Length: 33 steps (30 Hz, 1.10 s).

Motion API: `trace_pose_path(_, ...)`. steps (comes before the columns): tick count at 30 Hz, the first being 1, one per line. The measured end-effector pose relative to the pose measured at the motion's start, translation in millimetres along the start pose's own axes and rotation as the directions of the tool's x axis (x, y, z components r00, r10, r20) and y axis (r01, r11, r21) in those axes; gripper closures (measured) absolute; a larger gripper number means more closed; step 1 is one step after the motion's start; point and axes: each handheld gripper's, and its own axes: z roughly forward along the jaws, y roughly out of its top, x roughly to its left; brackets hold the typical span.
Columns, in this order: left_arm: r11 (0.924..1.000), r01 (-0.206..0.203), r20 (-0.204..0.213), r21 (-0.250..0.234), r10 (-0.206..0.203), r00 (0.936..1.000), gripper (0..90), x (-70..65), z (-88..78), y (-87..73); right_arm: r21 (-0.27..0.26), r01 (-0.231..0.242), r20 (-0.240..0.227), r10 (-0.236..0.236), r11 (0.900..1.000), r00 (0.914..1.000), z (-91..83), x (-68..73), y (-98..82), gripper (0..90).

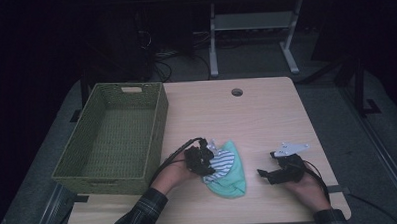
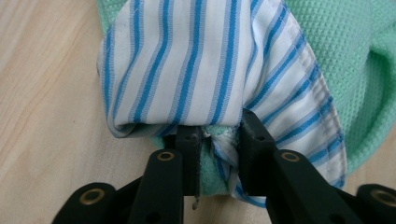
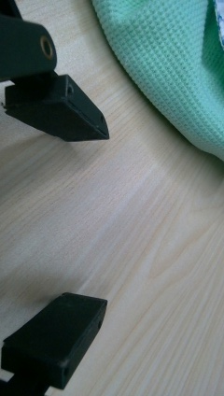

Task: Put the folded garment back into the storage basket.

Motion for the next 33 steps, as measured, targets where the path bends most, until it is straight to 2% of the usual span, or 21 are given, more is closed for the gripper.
trace_pose_path(4,0.9999,0.013,0.006,0.004,-0.013,0.9999,75.5,1.1,0.0,1.0,0.000,0.000,0.000,0.000,1.000,1.0000,0.0,0.0,0.0,15.3)
trace_pose_path(8,0.9992,0.040,0.036,-0.001,-0.040,0.9986,75.8,4.3,-1.3,0.3,0.002,-0.004,0.002,0.004,1.000,1.0000,0.0,0.0,0.2,14.7)
trace_pose_path(14,0.9987,0.049,0.062,-0.014,-0.048,0.9969,75.9,4.9,-6.3,1.5,0.003,-0.008,0.004,0.008,1.000,1.0000,0.1,0.0,0.2,14.6)
trace_pose_path(25,0.9959,0.056,0.061,-0.072,-0.051,0.9968,76.0,3.9,-28.9,8.2,0.003,-0.012,0.007,0.012,1.000,0.9999,0.3,-0.1,0.3,14.0)
trace_pose_path(33,0.9899,0.072,0.059,-0.122,-0.065,0.9962,75.9,6.3,-48.0,9.2,0.004,-0.013,0.008,0.013,1.000,0.9999,0.3,-0.2,0.3,13.7)
